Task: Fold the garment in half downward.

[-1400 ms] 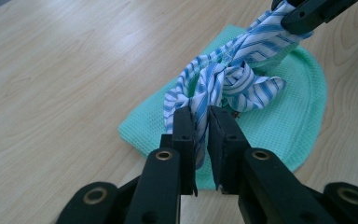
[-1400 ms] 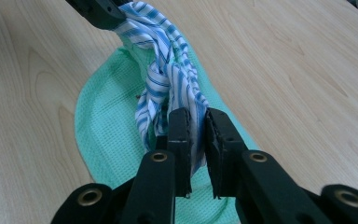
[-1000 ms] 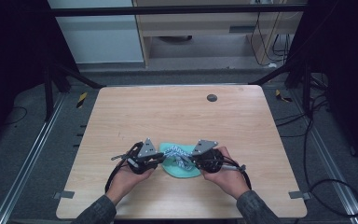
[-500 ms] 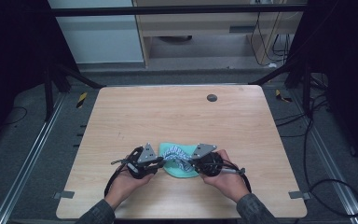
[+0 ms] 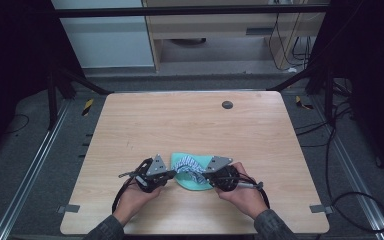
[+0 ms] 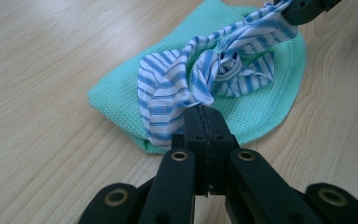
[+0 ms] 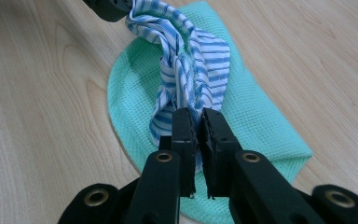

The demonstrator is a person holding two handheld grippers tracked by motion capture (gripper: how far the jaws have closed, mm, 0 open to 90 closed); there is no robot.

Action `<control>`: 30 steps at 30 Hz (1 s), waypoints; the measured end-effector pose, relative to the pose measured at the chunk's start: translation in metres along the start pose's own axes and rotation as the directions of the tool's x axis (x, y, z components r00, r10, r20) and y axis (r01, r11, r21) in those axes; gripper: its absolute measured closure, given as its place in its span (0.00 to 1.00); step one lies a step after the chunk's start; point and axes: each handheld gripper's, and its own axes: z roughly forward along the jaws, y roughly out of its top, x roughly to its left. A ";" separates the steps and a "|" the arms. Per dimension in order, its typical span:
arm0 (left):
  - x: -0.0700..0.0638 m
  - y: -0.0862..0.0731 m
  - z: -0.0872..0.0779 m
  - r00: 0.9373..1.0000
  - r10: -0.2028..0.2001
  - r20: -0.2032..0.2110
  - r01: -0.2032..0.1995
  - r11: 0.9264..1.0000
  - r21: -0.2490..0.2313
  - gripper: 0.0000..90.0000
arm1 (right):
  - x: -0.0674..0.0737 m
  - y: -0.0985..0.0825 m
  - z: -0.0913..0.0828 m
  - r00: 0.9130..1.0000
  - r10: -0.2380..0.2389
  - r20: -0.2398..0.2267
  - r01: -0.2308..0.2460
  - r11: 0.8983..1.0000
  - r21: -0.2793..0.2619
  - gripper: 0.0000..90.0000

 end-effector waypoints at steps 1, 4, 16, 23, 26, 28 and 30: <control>0.000 -0.001 0.000 1.000 -0.002 0.004 0.002 1.000 0.001 1.00 | 0.000 0.000 0.000 1.000 -0.004 -0.002 0.004 1.000 -0.001 0.94; 0.000 -0.003 -0.001 1.000 -0.003 0.007 0.003 1.000 0.005 1.00 | 0.002 0.000 0.000 1.000 -0.010 -0.010 0.010 1.000 0.004 0.95; -0.001 -0.016 -0.007 1.000 -0.014 0.012 0.013 1.000 0.017 1.00 | 0.017 -0.007 0.006 0.998 -0.034 -0.062 0.035 0.999 0.019 0.96; -0.004 -0.018 -0.009 1.000 -0.007 -0.024 0.007 1.000 -0.003 0.90 | 0.023 -0.012 0.011 0.996 -0.039 -0.077 0.042 0.999 0.034 0.96; -0.006 -0.017 -0.008 1.000 0.004 -0.030 -0.004 1.000 -0.009 0.81 | 0.024 -0.012 0.012 0.996 -0.038 -0.081 0.041 0.999 0.036 0.96; -0.007 -0.016 -0.005 0.999 0.010 -0.035 -0.010 1.000 -0.007 0.74 | 0.025 -0.013 0.013 0.996 -0.036 -0.085 0.039 0.998 0.039 0.96; -0.007 -0.015 0.000 0.999 0.011 -0.040 -0.011 1.000 0.000 0.67 | 0.026 -0.013 0.014 0.995 -0.039 -0.092 0.043 0.998 0.041 0.96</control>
